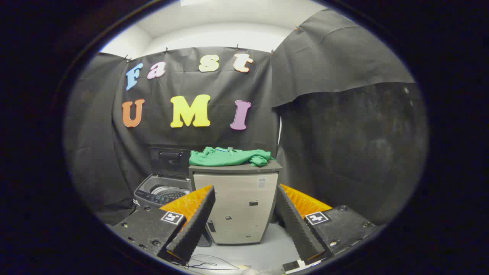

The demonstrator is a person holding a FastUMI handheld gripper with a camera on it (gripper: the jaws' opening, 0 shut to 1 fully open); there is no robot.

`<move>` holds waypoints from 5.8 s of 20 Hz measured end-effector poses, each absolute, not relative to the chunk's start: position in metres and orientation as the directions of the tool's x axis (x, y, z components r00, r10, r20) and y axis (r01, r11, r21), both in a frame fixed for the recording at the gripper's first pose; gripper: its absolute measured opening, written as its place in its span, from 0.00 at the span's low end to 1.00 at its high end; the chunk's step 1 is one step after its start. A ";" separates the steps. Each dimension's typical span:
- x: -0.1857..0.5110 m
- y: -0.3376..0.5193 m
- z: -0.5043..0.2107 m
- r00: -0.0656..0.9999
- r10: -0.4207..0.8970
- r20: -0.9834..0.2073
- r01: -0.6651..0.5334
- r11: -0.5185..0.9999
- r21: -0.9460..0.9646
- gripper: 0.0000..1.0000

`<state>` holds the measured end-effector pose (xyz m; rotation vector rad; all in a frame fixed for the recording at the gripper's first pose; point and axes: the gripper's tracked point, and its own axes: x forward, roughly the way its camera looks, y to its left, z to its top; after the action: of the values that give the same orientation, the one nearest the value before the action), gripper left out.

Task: Put the clothes into the washing machine and then close the washing machine lid.

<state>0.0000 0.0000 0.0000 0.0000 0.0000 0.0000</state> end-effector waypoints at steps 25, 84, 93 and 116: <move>0.038 0.008 0.049 0.999 -0.030 0.012 0.030 1.000 0.009 1.00; 0.480 0.090 0.012 0.645 0.060 -0.761 -0.079 0.997 0.013 0.10; 0.476 0.091 0.025 0.734 0.074 -0.675 -0.039 0.997 0.066 0.04; 0.374 0.370 0.221 0.845 0.495 -0.200 -0.463 0.866 0.190 0.04</move>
<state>0.3743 0.3696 0.2206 0.1366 0.2472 0.5069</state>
